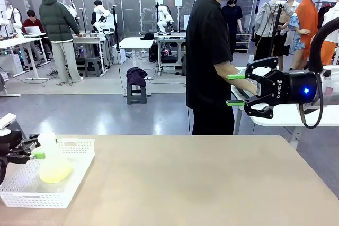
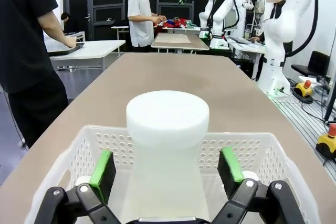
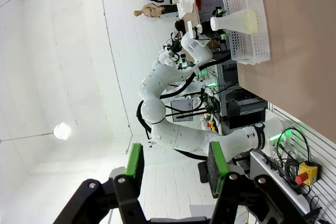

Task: Prepare the solutions needed for the experiment.
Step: When the human places the Big flask in the center of the table, pick up the Big flask and place it in the left Organizing basket.

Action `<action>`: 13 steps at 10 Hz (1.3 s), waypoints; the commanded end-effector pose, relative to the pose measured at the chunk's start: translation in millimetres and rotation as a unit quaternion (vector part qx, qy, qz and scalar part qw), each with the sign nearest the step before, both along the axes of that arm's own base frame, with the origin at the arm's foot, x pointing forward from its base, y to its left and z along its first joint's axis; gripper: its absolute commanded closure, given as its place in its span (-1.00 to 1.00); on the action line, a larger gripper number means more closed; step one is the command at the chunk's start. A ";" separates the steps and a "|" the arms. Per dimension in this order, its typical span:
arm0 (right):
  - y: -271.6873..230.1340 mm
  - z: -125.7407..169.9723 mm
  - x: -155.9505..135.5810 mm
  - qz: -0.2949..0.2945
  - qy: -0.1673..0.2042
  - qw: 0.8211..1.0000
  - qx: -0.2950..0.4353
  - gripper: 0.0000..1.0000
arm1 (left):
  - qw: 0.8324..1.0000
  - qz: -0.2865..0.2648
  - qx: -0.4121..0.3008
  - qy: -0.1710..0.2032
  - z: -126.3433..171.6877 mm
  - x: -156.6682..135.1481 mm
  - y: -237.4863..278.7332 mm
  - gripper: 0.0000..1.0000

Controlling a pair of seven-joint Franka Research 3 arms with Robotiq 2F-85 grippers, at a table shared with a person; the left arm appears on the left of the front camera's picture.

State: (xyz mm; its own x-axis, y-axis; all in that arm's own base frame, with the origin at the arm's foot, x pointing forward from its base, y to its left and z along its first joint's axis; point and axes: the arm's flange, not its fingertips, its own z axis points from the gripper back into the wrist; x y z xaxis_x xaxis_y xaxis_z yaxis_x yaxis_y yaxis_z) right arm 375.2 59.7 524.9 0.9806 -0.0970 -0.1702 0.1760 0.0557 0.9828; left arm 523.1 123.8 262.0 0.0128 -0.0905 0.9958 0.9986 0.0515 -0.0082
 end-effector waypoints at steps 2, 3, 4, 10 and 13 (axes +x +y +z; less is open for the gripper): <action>0.4 1.3 -0.2 0.000 -0.001 1.000 0.004 -0.26 | 1.000 -0.013 -0.006 0.003 -0.3 -2.0 -4.4 -1.00; 0.4 1.3 -0.2 0.000 -0.001 1.000 0.004 -0.26 | 1.000 -0.013 -0.006 0.003 -0.3 -2.0 -4.4 -1.00; 0.4 1.3 -0.2 0.000 -0.001 1.000 0.004 -0.26 | 1.000 -0.013 -0.006 0.003 -0.3 -2.0 -4.4 -1.00; 0.4 1.3 -0.2 0.000 -0.001 1.000 0.004 -0.26 | 1.000 -0.006 -0.002 0.001 -0.9 -0.1 -3.6 -1.00; 0.4 1.3 -0.2 0.000 -0.001 1.000 0.004 -0.26 | 0.999 0.014 0.037 -0.019 14.4 -3.7 31.8 -1.00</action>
State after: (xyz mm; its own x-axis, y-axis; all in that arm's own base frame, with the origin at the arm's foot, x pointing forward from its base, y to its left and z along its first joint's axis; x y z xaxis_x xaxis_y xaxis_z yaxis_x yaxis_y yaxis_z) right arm 375.2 59.8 524.9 0.9806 -0.0969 -0.1702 0.1760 0.0557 0.9828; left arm 523.4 145.3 268.5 -0.0024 -0.1214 0.9926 0.9966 0.0811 0.0123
